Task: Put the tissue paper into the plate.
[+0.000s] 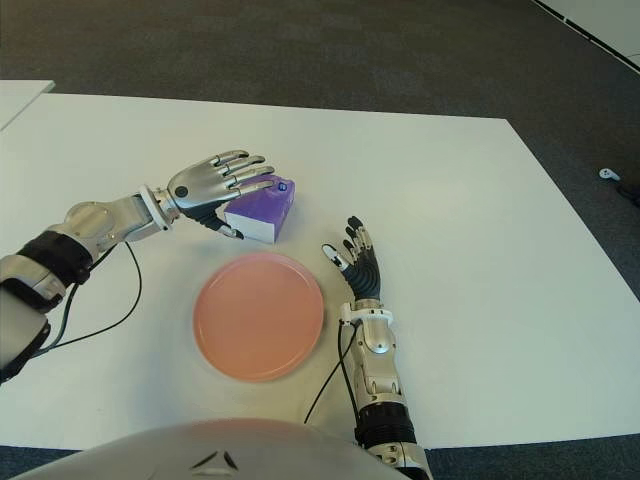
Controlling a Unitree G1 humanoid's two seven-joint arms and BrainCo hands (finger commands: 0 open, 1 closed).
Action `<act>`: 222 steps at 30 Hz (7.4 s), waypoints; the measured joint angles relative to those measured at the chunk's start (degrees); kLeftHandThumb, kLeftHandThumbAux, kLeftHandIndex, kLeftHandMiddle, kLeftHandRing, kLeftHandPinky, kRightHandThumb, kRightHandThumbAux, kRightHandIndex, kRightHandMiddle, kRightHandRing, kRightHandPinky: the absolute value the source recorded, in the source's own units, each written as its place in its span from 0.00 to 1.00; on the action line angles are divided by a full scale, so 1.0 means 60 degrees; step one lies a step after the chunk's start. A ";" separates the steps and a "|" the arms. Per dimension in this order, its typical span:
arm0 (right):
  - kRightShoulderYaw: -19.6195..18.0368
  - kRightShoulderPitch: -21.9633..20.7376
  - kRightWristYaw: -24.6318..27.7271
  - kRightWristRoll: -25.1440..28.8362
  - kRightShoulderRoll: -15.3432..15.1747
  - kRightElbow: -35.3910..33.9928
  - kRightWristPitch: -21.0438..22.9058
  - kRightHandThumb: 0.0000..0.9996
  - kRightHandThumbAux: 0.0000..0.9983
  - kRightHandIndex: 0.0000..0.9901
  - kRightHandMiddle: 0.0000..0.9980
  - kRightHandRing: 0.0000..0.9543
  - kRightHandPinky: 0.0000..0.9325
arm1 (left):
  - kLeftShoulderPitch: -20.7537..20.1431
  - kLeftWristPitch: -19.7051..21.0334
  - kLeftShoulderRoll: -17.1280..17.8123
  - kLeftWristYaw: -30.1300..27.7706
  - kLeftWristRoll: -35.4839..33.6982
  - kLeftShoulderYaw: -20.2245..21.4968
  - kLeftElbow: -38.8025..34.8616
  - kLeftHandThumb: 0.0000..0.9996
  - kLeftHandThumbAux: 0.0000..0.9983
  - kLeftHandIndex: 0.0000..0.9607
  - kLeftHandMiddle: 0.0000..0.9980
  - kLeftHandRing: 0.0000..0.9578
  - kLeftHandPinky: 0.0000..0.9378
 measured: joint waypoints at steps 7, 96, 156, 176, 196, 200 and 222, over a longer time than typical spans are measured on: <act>0.0025 -0.0005 0.0100 -0.0002 -0.0016 0.0098 -0.0175 0.00 0.63 0.00 0.00 0.00 0.00 | -0.0122 0.0278 -0.0464 0.0161 0.0005 -0.0087 0.0511 0.00 0.33 0.00 0.00 0.00 0.00; 0.0024 -0.0007 0.0822 0.0047 -0.0135 0.0449 -0.1037 0.00 0.62 0.00 0.00 0.00 0.00 | -0.1233 0.1587 -0.1964 0.1421 -0.0047 -0.2182 0.4354 0.00 0.32 0.00 0.00 0.00 0.00; 0.0302 0.0835 0.1023 0.0044 -0.0269 -0.0543 -0.0474 0.00 0.60 0.00 0.00 0.00 0.00 | -0.0546 0.1792 -0.2857 0.1252 -0.1614 -0.2150 0.5606 0.07 0.34 0.00 0.00 0.00 0.00; 0.0383 0.1145 0.1181 0.0053 -0.0307 -0.0833 -0.0383 0.00 0.60 0.00 0.00 0.00 0.00 | -0.0415 0.1364 -0.2819 0.0361 -0.2335 -0.1793 0.5390 0.09 0.35 0.00 0.00 0.00 0.00; 0.0452 0.1151 0.1261 0.0053 -0.0440 -0.0836 -0.0369 0.00 0.59 0.00 0.00 0.00 0.00 | -0.0238 0.1287 -0.2800 0.0264 -0.2629 -0.1620 0.5339 0.10 0.35 0.00 0.00 0.00 0.00; 0.0455 0.1149 0.1279 0.0060 -0.0441 -0.0835 -0.0367 0.00 0.60 0.00 0.00 0.00 0.00 | -0.0238 0.1256 -0.2774 0.0235 -0.2651 -0.1607 0.5339 0.10 0.36 0.00 0.00 0.00 0.00; 0.0450 0.1088 0.1287 0.0032 -0.0439 -0.0561 -0.0793 0.00 0.68 0.00 0.00 0.00 0.00 | 0.0060 0.1066 -0.3052 0.1687 -0.3066 -0.1103 0.5697 0.74 0.70 0.46 0.83 0.87 0.89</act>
